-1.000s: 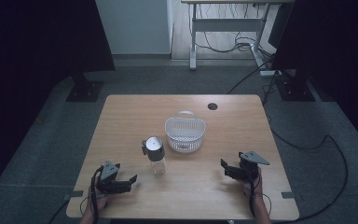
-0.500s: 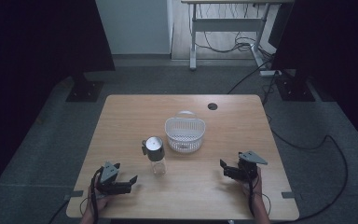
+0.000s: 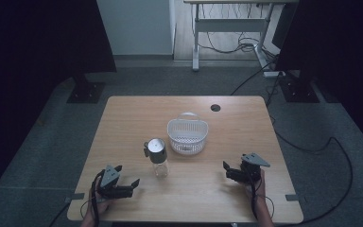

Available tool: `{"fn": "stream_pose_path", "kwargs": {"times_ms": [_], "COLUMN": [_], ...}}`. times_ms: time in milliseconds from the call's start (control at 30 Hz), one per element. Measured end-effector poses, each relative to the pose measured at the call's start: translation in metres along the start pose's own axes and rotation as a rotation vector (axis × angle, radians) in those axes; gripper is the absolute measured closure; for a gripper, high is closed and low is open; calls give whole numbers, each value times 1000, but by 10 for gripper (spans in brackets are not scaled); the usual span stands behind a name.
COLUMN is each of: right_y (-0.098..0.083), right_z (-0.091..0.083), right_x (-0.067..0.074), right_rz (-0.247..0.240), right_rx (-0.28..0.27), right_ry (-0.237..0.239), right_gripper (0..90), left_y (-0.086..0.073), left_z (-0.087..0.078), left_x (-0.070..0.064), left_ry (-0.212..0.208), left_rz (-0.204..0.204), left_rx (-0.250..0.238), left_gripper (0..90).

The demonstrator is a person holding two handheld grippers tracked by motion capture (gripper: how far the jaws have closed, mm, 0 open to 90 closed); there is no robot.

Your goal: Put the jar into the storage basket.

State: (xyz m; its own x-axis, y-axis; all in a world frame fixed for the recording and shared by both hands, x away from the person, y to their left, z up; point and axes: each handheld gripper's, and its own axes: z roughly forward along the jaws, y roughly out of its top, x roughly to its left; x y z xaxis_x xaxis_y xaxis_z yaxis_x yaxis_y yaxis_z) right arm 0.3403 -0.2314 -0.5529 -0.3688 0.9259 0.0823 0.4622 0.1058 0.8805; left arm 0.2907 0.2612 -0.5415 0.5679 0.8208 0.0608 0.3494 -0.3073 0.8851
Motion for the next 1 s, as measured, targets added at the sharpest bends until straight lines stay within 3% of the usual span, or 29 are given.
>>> {"fn": "stream_pose_path", "kwargs": {"times_ms": [67,200,533,667,900,1000], "right_y": [0,0,0,0,-1,-1], "right_z": [0,0,0,-1,-1,-1], "right_x": [0,-1,-2,-2,-1,-2], "right_rz": [6,12,19,32,25,31], "right_rx": [0,-1,1,-7,-5,-9], "right_ry": [-1,-3,-5,-7,-10,-7], "right_gripper": [83,82,87,88,88,87], "left_y": [1,2,3,4,7,10], "left_z": [-5,-10,-12,-15,-21,-20], "left_x": [0,1,1,0,-7,-12], "left_ry": [9,-2,-54,-102,-108,-102], "left_rz": [-12,-30,-60,-81,-97,-83], "left_rx": [-37,-60,-55,-63,-86,-81], "left_gripper": [56,55,63,56,55,52]}}
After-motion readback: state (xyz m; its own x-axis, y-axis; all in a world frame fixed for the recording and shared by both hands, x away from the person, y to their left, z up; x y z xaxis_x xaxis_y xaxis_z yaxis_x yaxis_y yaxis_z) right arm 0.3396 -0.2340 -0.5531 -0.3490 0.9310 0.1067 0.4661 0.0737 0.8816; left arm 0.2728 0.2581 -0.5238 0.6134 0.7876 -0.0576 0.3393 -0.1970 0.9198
